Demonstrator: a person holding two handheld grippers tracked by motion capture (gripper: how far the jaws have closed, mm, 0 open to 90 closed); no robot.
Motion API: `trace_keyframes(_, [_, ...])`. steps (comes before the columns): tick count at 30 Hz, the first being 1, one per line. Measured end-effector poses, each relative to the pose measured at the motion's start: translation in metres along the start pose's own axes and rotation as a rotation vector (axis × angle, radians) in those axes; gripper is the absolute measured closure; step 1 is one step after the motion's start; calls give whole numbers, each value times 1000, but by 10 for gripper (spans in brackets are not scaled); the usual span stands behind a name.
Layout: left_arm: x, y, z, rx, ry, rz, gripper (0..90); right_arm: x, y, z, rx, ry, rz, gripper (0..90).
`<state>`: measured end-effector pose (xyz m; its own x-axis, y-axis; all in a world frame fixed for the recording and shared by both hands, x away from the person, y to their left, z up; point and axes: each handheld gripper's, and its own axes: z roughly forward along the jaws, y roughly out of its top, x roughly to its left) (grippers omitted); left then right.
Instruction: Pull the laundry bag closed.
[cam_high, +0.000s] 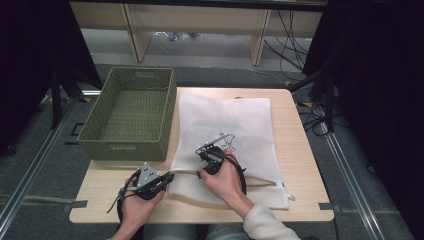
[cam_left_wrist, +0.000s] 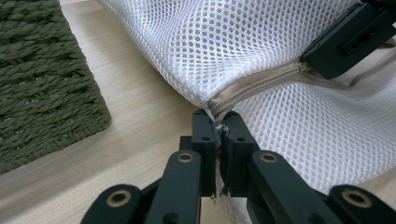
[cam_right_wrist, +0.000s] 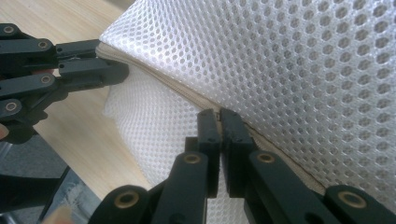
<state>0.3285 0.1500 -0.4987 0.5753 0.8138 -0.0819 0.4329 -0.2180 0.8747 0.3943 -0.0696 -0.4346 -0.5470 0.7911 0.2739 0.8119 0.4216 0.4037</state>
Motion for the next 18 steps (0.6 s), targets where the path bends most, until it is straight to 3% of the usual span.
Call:
trace_keyframes(7, [1, 0, 0, 1, -5, 10, 842, -1, 0, 0, -1, -2, -18, 883])
trace_keyframes(9, [0, -1, 1, -3, -7, -18, 842, -2, -1, -1, -1, -2, -24, 884])
trace_keyframes(11, [0, 0, 0, 1, -4, -10, 842, -1, -2, -2, 0, -5, 8, 884])
trace_keyframes(18, [1, -1, 0, 1, -4, -12, 842, -3, -1, -2, 1, 4, -5, 883])
